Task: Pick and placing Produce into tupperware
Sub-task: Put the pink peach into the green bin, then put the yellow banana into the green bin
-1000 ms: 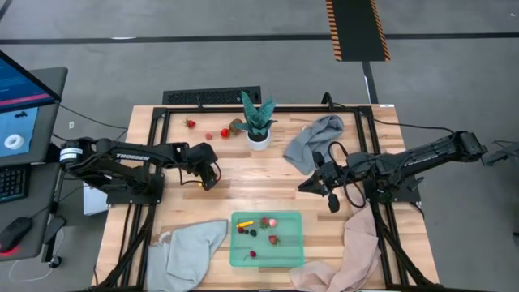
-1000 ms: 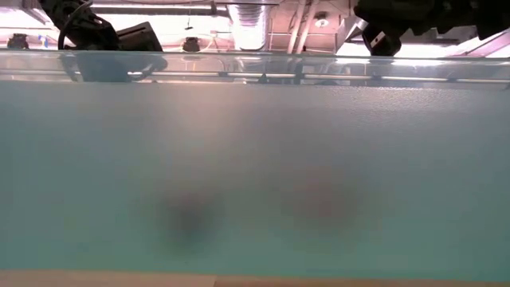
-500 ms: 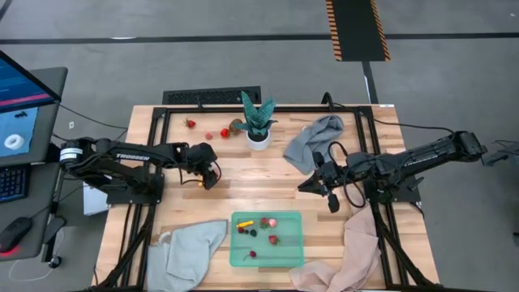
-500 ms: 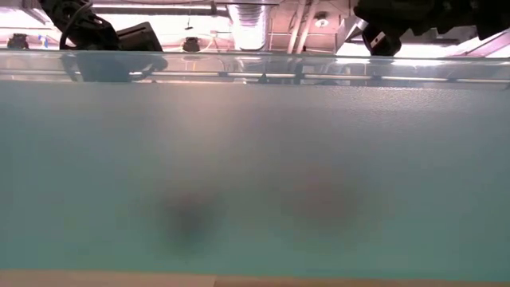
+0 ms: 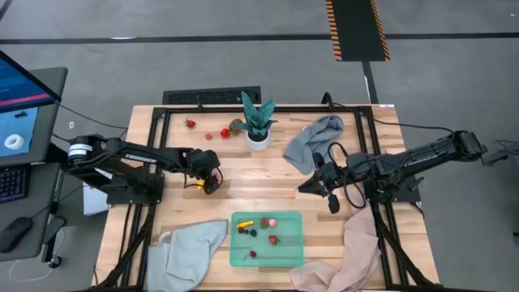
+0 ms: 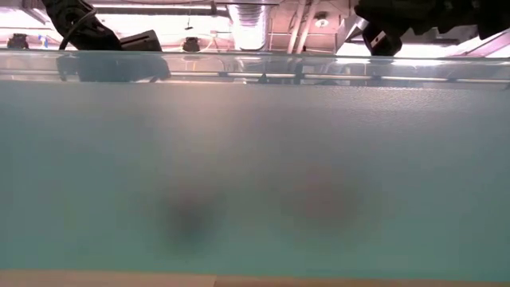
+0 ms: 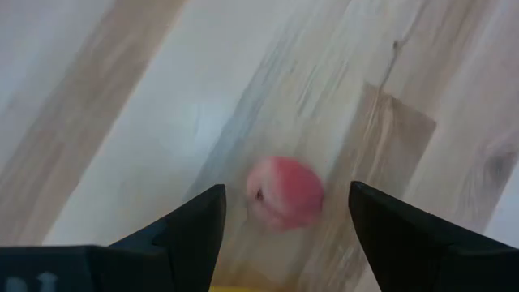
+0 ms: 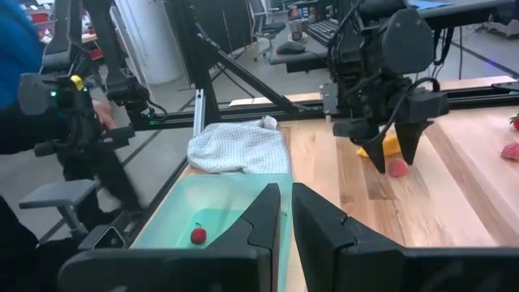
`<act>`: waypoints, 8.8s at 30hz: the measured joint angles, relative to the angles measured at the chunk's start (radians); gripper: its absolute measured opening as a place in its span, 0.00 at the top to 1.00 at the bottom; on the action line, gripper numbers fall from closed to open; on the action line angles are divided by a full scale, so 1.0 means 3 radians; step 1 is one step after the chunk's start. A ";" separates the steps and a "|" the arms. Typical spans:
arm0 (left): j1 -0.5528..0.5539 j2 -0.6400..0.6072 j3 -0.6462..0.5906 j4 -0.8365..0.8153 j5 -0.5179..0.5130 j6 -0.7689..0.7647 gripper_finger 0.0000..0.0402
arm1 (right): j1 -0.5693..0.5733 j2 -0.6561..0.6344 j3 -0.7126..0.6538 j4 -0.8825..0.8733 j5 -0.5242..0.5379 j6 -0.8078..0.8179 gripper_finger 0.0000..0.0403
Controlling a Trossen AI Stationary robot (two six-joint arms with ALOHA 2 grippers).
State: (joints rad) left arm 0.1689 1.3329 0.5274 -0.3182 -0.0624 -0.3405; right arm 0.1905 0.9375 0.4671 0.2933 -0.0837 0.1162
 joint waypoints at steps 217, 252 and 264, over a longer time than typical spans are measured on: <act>-0.1426 0.0909 0.0468 -0.1618 -0.1530 -0.5504 0.43 | 0.0195 -0.0004 0.0003 0.0435 0.0019 0.0314 0.85; -0.1385 0.0944 0.0492 -0.1471 -0.1747 -0.5108 0.59 | 0.0196 -0.0003 0.0003 0.0423 0.0019 0.0314 0.85; -0.1346 0.0944 0.0621 -0.1445 -0.1912 -0.4957 0.66 | 0.0196 -0.0004 0.0003 0.0422 0.0019 0.0314 0.85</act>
State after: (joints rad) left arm -0.2350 1.6161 0.7138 -0.7516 -0.6359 -1.8275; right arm 0.2493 0.9363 0.4679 0.4198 -0.0780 0.2104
